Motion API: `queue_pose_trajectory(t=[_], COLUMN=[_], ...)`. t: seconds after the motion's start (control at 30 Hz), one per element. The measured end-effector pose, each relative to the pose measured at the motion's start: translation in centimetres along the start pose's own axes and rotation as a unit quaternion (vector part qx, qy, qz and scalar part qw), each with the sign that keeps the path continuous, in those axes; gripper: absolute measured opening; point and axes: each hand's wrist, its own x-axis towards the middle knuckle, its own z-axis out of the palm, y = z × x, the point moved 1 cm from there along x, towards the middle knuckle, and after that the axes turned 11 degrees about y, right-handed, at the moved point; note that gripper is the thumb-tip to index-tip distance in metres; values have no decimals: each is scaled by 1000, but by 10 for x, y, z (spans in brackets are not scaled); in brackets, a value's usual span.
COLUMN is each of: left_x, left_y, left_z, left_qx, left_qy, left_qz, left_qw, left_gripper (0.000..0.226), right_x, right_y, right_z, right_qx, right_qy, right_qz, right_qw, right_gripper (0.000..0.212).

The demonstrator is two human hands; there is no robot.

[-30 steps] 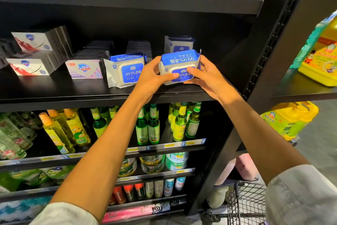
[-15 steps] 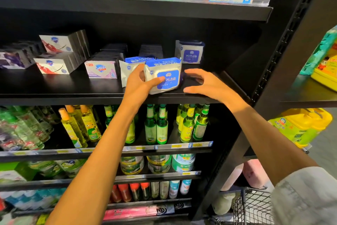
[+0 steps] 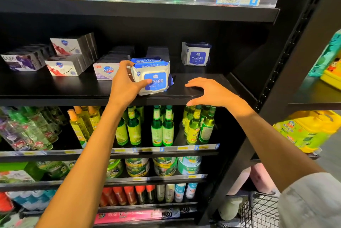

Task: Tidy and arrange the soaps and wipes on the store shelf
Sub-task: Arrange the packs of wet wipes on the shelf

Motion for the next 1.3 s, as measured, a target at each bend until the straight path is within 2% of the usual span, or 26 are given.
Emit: queue_pose_trajectory(t=[0.4, 0.5, 0.6, 0.67, 0.73, 0.8, 0.93, 1.07, 1.17, 1.3], left_x=[2, -13, -36, -49, -54, -53, -42, -27, -20, -17], left_y=[-15, -19, -16, -13, -12, -9, 11, 25, 22, 14], left_z=[7, 6, 5, 8, 17, 30, 60, 89, 100, 104], left_qx=[15, 47, 91, 112, 117, 120, 134, 176, 209, 213], left_qy=[32, 80, 139, 150, 119, 39, -159, -284, -316, -302], left_qz=[28, 70, 157, 208, 251, 289, 288, 298, 299, 297], left_qw=[999, 993, 974, 960, 953, 949, 935, 894, 876, 880], left_gripper=[76, 72, 57, 51, 43, 38, 48, 66, 70, 68], right_x=[-1, -2, 0, 3, 8, 18, 46, 75, 87, 109], right_y=[-3, -7, -8, -5, 1, 10, 29, 56, 61, 69], right_z=[-1, -3, -4, -5, -6, -6, -8, -5, -4, -4], right_qx=[-5, 26, 76, 109, 153, 177, 208, 210, 211, 253], right_qy=[-14, -5, 32, 69, 114, 155, 203, 230, 249, 258], right_qz=[10, 22, 59, 78, 106, 131, 189, 244, 256, 281], right_qw=[1000, 999, 995, 989, 976, 963, 938, 918, 910, 889], right_gripper=[77, 66, 49, 38, 28, 25, 37, 53, 58, 68])
